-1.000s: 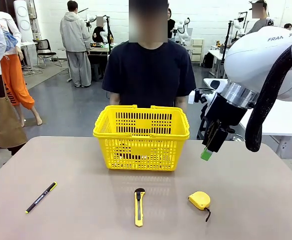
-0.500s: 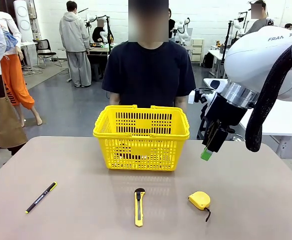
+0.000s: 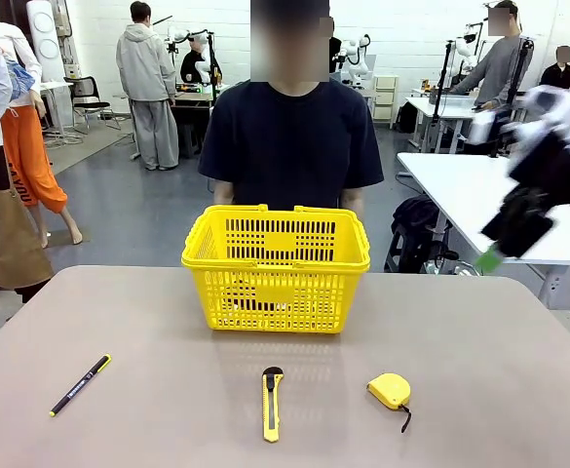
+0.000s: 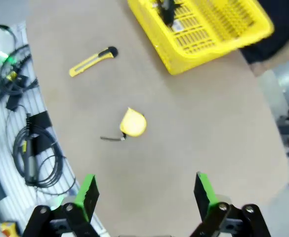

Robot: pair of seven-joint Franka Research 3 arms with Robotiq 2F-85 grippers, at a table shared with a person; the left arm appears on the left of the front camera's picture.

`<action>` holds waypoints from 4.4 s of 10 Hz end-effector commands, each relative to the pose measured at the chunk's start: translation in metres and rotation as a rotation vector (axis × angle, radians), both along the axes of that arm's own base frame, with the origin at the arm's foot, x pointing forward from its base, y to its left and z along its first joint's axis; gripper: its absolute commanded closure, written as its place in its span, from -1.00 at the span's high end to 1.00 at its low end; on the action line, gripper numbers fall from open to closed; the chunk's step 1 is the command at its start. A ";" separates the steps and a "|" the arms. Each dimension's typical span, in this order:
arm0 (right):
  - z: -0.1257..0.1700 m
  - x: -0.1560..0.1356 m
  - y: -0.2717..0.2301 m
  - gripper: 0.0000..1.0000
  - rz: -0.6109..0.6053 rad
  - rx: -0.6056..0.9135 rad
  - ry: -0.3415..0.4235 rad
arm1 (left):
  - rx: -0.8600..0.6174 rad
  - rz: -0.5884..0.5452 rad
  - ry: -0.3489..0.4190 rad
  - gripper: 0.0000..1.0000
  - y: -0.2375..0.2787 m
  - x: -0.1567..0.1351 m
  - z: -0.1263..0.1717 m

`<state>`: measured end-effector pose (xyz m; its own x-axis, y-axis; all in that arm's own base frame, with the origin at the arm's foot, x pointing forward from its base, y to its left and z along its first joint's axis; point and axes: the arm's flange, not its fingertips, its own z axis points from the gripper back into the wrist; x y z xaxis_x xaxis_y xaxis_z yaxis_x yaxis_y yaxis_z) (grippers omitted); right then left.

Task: Place the items the person wants into the basket.
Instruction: Pick up the item the person points to and place it in the Market Basket.

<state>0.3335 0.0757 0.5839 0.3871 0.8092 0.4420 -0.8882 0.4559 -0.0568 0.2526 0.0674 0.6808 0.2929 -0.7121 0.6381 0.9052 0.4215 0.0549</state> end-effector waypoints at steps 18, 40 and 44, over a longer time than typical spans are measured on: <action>0.125 -0.171 -0.203 1.00 -0.336 0.233 -0.085 | -0.005 -0.006 -0.003 1.00 0.000 -0.001 0.000; 0.113 -0.133 -0.202 1.00 -0.214 0.284 -0.162 | -0.005 -0.006 -0.003 1.00 0.000 -0.001 0.000; 0.113 -0.133 -0.202 1.00 -0.214 0.284 -0.162 | -0.005 -0.006 -0.003 1.00 0.000 -0.001 0.000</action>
